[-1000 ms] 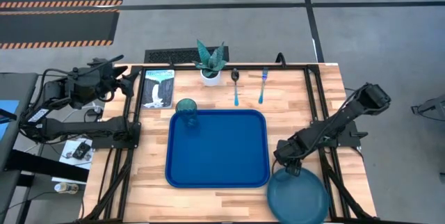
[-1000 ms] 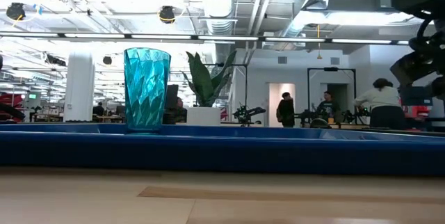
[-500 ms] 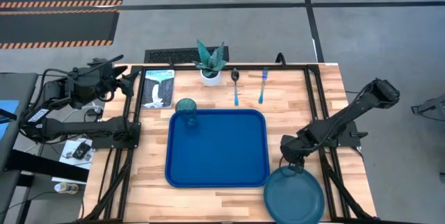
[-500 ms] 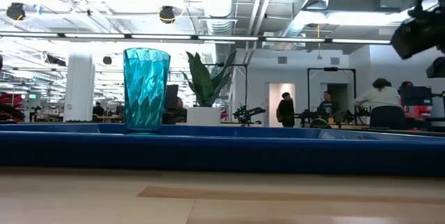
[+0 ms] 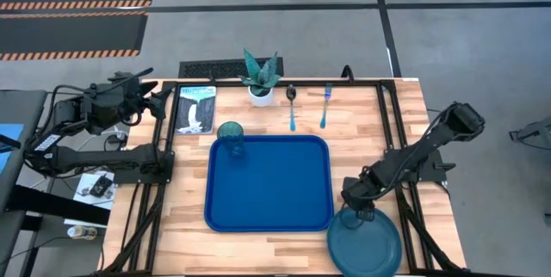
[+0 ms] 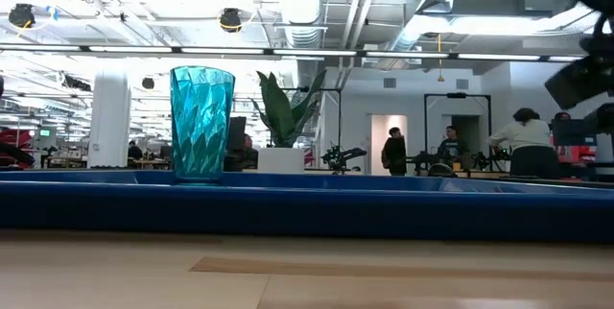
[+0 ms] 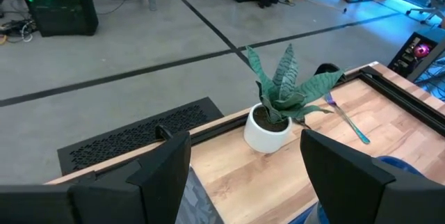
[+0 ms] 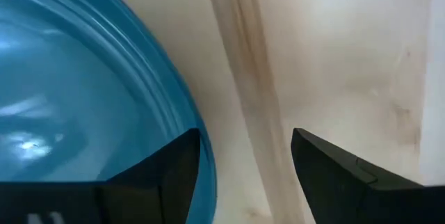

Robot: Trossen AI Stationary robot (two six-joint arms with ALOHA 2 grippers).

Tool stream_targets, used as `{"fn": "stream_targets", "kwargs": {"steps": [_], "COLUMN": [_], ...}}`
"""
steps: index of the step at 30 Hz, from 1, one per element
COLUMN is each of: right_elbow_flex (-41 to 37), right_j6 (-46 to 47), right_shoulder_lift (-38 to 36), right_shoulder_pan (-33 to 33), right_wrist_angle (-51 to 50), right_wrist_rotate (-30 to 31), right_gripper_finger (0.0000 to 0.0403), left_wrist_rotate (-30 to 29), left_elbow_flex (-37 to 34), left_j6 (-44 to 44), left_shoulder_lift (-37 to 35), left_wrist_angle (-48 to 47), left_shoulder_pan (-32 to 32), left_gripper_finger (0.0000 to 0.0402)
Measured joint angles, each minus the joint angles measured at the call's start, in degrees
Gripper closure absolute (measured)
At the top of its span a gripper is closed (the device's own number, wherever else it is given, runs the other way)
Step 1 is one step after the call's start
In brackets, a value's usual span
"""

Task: Pick and place plate/cup/fork/spoon on tray
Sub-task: Put the blue plate on the blue tray on the bottom of the blue glass

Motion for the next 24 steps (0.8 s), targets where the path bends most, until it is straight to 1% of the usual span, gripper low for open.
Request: {"fn": "stream_targets", "kwargs": {"steps": [4,6,8,10,11,15,18,19,20,24], "right_elbow_flex": [-2.5,-3.2,-3.2,-3.3,-3.5,-3.6,-3.4,-3.4,-3.4,-2.6], "right_j6": [-0.7,-0.4,-0.3,-0.2,-0.3,-0.1,0.1,0.2,0.7,1.8], "right_shoulder_lift": [1.9,2.0,2.0,1.1,0.6,-0.4,-0.7,-0.7,-0.8,-2.5], "right_shoulder_pan": [-1.3,-1.8,-2.2,-2.5,-2.6,-3.2,-3.2,-3.1,-3.1,-3.1], "right_wrist_angle": [6.8,7.6,7.1,6.6,6.0,4.1,2.5,2.2,2.1,1.2], "right_wrist_rotate": [-3.4,-3.9,-3.6,-3.6,-3.6,-3.0,-4.8,-5.7,-6.0,-5.7], "right_gripper_finger": [0.0154,0.0155,0.0165,0.0189,0.0208,0.0307,0.0376,0.0387,0.0389,0.0387], "left_wrist_rotate": [0.0,0.0,0.0,-0.1,-0.2,-0.3,-0.3,-0.3,-0.3,-0.3], "left_elbow_flex": [0.0,0.0,0.0,0.0,0.0,0.0,0.0,0.0,0.0,0.0], "left_j6": [0.0,0.0,0.0,0.0,0.0,-0.1,-0.1,-0.1,-0.1,-0.1], "left_shoulder_lift": [0.0,0.0,0.0,0.0,0.0,0.0,0.0,0.0,0.0,0.0], "left_wrist_angle": [-0.1,-0.2,-0.4,-0.3,-0.3,-0.3,-0.3,-0.3,-0.3,-0.3], "left_shoulder_pan": [0.0,0.0,0.0,0.0,0.0,0.0,0.0,0.0,0.0,0.0], "left_gripper_finger": [0.014,0.014,0.014,0.014,0.014,0.014,0.014,0.014,0.014,0.014]}}
